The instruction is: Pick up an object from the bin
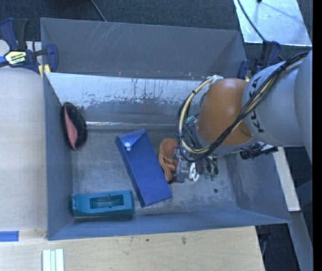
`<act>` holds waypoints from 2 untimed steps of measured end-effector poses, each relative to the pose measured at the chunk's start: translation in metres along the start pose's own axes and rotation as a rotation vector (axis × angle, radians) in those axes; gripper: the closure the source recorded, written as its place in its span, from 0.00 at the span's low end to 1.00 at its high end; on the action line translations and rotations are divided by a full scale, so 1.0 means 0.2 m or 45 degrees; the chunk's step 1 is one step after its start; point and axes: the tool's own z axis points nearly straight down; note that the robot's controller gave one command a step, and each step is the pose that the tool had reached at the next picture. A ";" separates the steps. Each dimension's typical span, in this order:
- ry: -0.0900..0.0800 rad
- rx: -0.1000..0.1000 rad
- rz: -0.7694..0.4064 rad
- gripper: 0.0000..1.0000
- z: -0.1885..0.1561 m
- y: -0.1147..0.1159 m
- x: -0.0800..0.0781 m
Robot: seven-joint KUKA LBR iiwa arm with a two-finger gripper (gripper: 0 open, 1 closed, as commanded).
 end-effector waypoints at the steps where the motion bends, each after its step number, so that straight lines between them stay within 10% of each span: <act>1: 0.006 0.001 0.024 1.00 -0.63 -0.02 0.13; 2: 0.006 0.001 0.023 1.00 -0.63 -0.02 0.13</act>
Offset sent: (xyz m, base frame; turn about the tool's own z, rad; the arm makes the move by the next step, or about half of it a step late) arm 0.0000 0.0000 0.0000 0.0000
